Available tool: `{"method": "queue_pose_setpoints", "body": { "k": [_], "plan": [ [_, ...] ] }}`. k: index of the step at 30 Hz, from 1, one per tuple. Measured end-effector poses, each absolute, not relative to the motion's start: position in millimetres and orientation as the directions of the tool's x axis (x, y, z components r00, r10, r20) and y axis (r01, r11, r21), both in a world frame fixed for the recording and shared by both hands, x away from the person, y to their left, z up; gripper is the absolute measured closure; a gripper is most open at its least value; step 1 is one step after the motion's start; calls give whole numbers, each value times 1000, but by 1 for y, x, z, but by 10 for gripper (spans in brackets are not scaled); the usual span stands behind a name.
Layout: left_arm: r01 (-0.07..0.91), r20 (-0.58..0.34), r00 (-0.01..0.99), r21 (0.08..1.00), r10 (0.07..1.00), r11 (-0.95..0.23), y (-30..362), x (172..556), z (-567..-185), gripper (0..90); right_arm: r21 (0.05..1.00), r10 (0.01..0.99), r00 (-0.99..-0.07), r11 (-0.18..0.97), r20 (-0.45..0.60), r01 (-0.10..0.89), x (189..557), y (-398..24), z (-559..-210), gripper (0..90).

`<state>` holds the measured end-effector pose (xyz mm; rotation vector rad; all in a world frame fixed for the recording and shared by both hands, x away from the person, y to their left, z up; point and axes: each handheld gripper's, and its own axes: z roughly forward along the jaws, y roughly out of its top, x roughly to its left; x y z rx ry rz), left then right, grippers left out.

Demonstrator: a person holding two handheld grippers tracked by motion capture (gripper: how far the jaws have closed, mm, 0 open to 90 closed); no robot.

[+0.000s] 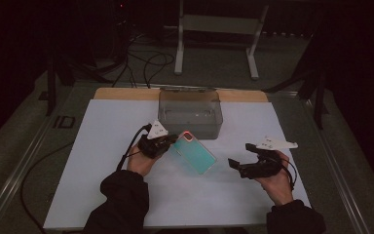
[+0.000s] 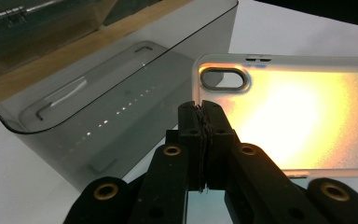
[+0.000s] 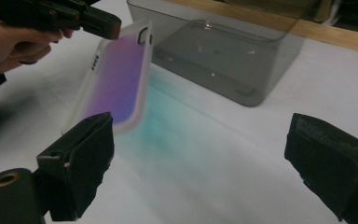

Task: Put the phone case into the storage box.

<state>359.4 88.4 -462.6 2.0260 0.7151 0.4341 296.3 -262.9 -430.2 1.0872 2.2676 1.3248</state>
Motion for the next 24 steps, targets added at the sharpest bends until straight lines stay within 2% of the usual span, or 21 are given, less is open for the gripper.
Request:
{"method": "queue_pose_setpoints", "body": {
  "k": [15,24],
  "plan": [
    [279,39,778,873,627,-400,90,352,-454,894,826,686,-719,335,116,453,322,-229,-409,83],
    [258,49,779,884,626,-390,91,349,-449,895,791,637,-755,376,159,483,339,-206,-407,106]
  ]
}}
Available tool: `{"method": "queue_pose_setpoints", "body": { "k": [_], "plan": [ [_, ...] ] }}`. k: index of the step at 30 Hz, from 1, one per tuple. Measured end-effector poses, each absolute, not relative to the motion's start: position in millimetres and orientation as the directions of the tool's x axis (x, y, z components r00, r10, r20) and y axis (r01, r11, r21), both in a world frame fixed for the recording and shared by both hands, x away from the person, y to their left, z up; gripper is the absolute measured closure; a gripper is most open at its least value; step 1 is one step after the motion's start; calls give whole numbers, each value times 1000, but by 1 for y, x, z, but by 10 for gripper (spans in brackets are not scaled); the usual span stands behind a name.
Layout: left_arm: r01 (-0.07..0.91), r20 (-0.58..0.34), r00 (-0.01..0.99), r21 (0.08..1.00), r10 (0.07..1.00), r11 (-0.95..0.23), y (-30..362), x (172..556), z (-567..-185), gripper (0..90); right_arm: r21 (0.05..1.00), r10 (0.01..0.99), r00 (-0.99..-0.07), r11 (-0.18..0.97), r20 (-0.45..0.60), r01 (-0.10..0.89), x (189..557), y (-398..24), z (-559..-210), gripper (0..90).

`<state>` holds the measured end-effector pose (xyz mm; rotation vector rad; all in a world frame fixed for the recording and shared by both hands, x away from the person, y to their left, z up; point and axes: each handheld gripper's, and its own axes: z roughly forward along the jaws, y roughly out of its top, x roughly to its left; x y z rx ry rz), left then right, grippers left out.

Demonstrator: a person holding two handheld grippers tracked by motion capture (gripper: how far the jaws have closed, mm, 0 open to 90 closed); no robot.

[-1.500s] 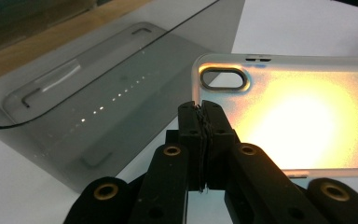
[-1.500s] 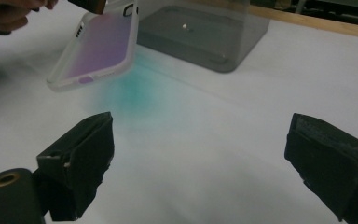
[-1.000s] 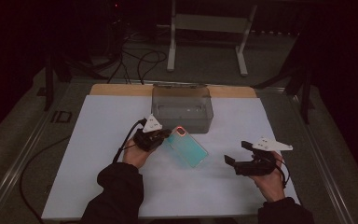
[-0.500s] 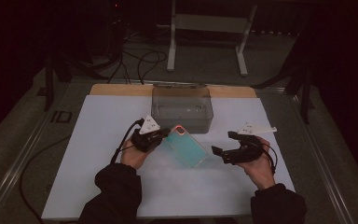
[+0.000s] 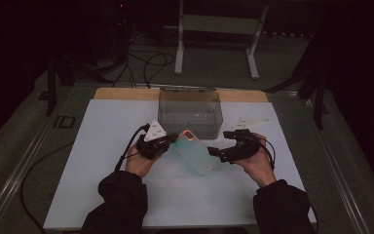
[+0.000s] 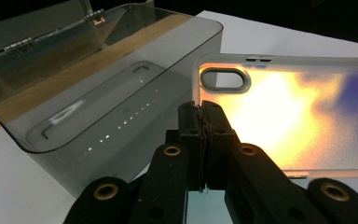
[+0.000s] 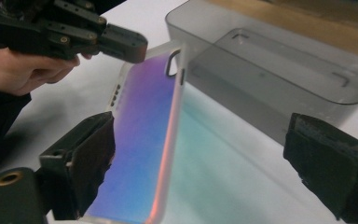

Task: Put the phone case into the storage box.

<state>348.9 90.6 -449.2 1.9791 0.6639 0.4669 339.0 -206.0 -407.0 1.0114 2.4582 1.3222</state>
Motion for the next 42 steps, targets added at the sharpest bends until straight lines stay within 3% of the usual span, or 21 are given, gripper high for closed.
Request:
{"method": "queue_pose_setpoints", "body": {
  "k": [9,10,19,20,29,42],
  "plan": [
    [238,59,784,891,619,-386,90,347,-446,894,750,577,-791,427,204,505,344,-190,-414,188],
    [238,55,787,892,615,-385,90,347,-446,894,736,574,-789,433,220,520,346,-188,-417,243],
    [233,51,792,896,608,-379,88,346,-447,893,687,561,-759,408,329,600,353,-186,-423,428],
    [234,53,792,894,609,-382,87,346,-448,893,673,557,-754,412,347,614,354,-186,-424,495],
    [230,67,795,886,603,-402,83,346,-452,893,665,535,-761,422,367,617,352,-184,-421,711],
    [212,101,788,882,608,-421,77,345,-456,891,624,541,-774,491,329,608,349,-176,-419,746]
  ]
}}
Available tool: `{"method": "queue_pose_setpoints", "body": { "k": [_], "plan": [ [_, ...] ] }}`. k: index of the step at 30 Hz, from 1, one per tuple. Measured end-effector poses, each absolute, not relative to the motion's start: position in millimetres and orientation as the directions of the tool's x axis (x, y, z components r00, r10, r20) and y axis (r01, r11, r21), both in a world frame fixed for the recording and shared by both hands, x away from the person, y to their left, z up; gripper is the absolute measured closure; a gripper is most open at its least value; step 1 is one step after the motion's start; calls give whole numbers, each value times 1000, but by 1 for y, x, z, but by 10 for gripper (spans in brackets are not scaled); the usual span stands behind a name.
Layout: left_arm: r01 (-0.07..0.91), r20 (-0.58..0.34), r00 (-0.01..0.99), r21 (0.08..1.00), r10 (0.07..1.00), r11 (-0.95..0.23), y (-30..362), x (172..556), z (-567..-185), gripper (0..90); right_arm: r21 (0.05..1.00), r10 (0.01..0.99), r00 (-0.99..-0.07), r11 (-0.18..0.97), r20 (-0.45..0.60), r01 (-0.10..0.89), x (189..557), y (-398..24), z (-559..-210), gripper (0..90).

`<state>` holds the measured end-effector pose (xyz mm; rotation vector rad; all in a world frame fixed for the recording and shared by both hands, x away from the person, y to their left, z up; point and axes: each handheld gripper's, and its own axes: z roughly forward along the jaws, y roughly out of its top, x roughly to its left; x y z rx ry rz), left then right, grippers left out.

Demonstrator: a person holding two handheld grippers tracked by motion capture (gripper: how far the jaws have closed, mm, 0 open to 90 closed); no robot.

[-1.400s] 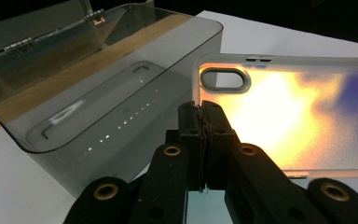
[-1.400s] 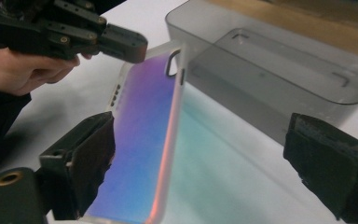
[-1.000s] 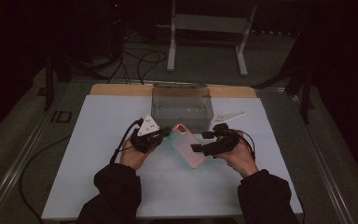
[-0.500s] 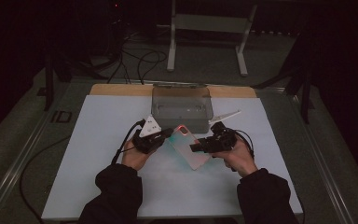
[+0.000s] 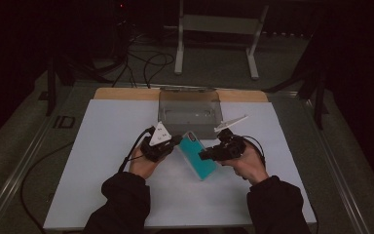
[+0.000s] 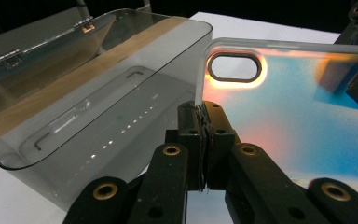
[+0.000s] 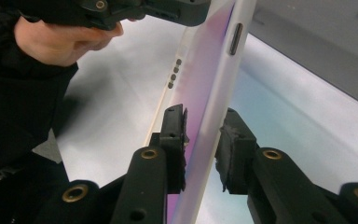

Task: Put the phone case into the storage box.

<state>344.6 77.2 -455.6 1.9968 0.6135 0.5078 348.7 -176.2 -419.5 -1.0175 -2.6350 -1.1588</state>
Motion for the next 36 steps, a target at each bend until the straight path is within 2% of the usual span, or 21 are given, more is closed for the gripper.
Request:
{"method": "queue_pose_setpoints", "body": {
  "k": [7,15,19,28,36],
  "plan": [
    [193,134,781,878,610,-439,72,343,-457,891,579,584,-758,524,290,625,346,-172,-416,782],
    [187,136,782,879,608,-438,72,341,-457,886,525,639,-712,515,291,677,343,-166,-413,811],
    [188,138,780,878,611,-439,71,341,-458,886,531,655,-712,522,253,668,341,-164,-411,814],
    [176,162,775,873,611,-455,70,339,-458,891,531,637,-731,542,245,651,340,-162,-411,808],
    [157,186,773,870,606,-467,68,338,-459,890,492,629,-734,569,255,659,341,-160,-412,800]
  ]
}}
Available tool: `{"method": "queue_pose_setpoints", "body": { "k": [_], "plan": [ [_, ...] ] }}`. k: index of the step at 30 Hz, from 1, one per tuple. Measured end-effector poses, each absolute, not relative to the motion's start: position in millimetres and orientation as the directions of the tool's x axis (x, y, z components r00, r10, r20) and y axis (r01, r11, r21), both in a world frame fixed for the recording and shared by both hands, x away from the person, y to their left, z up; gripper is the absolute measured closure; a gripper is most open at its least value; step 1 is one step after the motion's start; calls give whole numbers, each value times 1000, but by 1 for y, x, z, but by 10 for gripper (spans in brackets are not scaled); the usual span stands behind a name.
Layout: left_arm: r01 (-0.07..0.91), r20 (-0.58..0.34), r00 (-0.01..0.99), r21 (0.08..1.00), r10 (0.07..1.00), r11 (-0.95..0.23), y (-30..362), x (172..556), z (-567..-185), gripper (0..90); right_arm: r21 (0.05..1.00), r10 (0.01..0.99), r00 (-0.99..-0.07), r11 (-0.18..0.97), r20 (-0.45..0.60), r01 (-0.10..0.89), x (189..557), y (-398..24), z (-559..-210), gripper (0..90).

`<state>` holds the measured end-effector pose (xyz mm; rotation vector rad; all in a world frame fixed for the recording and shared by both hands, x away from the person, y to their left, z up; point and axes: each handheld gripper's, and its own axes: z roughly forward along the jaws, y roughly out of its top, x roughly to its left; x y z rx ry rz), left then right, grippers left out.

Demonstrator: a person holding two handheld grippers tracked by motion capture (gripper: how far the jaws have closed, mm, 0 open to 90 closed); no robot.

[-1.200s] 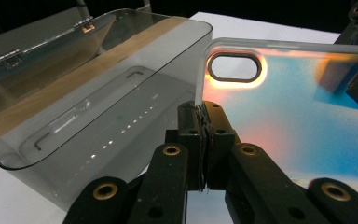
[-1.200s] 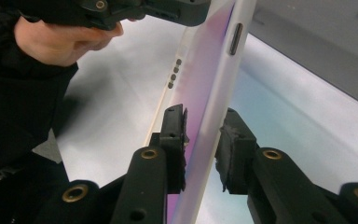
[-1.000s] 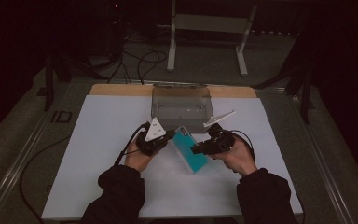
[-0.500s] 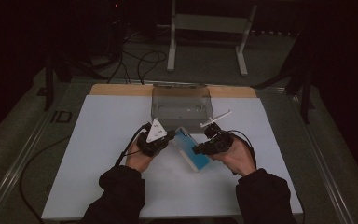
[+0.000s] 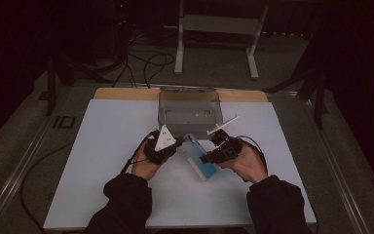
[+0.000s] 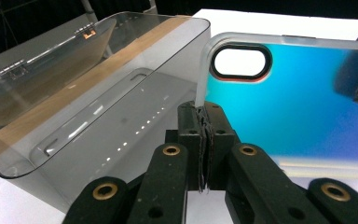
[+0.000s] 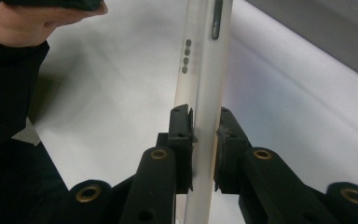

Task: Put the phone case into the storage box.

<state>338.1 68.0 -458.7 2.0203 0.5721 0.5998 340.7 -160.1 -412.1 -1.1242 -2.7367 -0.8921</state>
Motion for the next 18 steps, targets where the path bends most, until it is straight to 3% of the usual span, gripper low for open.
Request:
{"method": "queue_pose_setpoints", "body": {
  "k": [8,15,18],
  "plan": [
    [145,205,772,864,602,-481,67,337,-459,889,467,652,-719,571,241,675,342,-159,-415,814],
    [169,164,774,877,612,-449,69,340,-460,862,481,684,-697,547,215,685,342,-159,-415,819],
    [186,123,782,890,611,-417,72,341,-458,710,487,683,-698,543,217,683,342,-159,-416,820]
  ]
}}
